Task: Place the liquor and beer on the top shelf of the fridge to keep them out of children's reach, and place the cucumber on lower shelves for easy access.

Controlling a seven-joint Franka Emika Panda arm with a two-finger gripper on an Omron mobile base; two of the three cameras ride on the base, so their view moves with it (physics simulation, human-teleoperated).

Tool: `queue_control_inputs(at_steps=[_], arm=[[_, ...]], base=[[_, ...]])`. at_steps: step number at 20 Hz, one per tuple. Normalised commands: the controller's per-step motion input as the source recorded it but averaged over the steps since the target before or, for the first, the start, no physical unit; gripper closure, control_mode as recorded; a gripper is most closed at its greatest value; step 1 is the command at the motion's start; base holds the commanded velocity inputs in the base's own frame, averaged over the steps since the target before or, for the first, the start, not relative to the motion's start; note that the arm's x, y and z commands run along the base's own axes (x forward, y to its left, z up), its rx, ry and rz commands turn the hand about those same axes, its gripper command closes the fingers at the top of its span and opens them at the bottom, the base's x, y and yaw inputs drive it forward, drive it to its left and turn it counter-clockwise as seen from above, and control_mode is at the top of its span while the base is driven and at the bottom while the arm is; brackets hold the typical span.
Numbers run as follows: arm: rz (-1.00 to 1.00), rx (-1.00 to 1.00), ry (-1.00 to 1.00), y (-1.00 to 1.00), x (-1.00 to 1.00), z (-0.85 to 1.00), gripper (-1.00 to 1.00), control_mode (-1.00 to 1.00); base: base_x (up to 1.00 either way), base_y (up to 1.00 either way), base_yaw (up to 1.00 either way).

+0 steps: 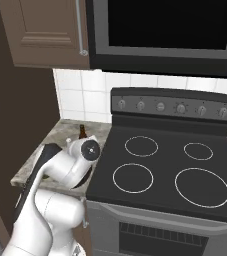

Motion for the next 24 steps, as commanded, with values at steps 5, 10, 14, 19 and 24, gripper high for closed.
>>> queue_control_inputs(at_steps=[5, 10, 14, 19, 24], arm=[[0.05, 0.0, -0.09, 0.03, 0.09, -0.26, -1.0, -1.0], [0.04, 0.01, -0.09, 0.1, 0.13, -0.21, -1.0, -1.0], [0.05, 0.02, -0.06, 0.18, 0.12, -0.11, -1.0, -1.0], [0.02, 0.02, -0.03, 0.26, 0.08, -0.13, -1.0, -1.0], [0.0, 0.0, 0.0, 0.27, 0.11, -0.22, -1.0, -1.0]], base=[[0.0, 0.0, 0.0], [0.0, 0.0, 0.0], [0.0, 0.0, 0.0], [0.0, 0.0, 0.0], [0.0, 0.0, 0.0]])
